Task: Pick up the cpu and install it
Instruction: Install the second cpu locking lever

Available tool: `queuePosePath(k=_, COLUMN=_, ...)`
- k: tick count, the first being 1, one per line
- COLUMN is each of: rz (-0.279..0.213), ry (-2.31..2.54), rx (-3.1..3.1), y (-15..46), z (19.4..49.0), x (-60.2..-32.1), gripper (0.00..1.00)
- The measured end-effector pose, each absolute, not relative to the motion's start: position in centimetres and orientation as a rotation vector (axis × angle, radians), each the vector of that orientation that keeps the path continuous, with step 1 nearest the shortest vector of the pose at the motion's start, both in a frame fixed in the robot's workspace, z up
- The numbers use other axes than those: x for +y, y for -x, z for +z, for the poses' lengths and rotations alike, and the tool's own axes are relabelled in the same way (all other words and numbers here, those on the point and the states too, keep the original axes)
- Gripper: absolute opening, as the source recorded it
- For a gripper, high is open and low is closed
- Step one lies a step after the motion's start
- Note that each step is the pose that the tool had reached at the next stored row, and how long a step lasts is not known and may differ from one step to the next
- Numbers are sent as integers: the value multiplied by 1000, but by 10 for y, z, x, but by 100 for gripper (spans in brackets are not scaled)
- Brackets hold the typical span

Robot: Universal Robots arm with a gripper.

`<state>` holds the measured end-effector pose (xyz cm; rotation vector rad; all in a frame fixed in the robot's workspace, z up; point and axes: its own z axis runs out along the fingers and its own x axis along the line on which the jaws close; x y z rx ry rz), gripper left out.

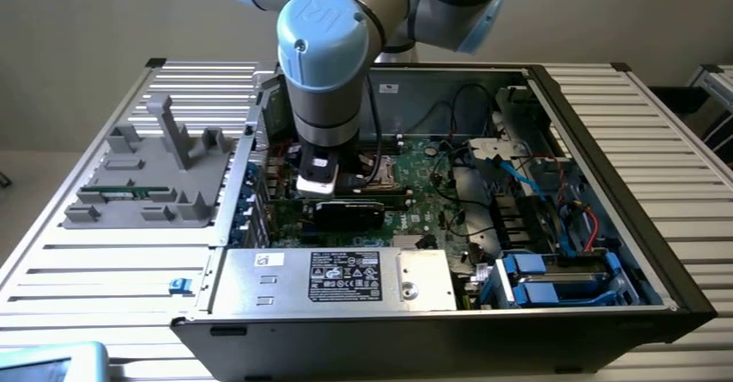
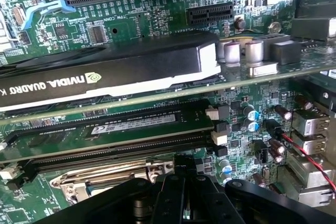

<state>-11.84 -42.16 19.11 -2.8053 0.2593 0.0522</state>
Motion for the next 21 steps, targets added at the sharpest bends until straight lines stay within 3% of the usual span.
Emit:
queuePosePath(k=8, rz=52, ry=2805, rx=258, y=120, z=197, x=-422, gripper=11)
queuePosePath(k=21, rz=52, ry=2807, rx=258, y=120, z=255, x=-422, gripper=11)
